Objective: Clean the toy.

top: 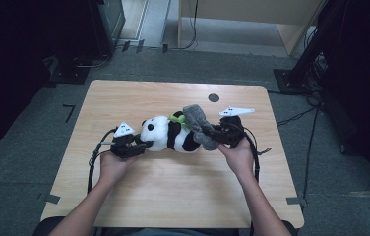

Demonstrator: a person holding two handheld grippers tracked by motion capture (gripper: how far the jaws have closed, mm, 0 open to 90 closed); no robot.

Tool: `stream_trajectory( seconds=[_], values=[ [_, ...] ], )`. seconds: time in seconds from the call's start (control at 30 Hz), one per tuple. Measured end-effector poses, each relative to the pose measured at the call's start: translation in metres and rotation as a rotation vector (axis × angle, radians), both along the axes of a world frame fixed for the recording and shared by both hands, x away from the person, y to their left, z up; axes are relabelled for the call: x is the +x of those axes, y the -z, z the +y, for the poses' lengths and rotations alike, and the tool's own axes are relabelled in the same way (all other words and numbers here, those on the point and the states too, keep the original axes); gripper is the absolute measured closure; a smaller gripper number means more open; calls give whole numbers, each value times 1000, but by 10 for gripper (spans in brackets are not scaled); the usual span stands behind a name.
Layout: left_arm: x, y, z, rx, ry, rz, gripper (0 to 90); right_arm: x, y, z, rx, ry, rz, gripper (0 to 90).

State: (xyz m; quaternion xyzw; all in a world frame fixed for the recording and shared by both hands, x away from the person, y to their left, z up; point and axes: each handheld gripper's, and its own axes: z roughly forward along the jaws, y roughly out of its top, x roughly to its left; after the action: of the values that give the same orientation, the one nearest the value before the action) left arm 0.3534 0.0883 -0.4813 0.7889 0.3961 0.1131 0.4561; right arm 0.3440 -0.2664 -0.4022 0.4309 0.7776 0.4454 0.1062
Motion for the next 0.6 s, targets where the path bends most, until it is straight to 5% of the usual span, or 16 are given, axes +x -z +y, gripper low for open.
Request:
stream_trajectory(
  seconds=[0.5, 0.6],
  values=[
    [1, -1, 2, 2, -3, 10, 539, -6, 27, -25, -28, 57, 19, 781],
    [1, -1, 2, 0, -4, 10, 538, -7, 25, -34, 19, 77, 21, 780]
  ],
)
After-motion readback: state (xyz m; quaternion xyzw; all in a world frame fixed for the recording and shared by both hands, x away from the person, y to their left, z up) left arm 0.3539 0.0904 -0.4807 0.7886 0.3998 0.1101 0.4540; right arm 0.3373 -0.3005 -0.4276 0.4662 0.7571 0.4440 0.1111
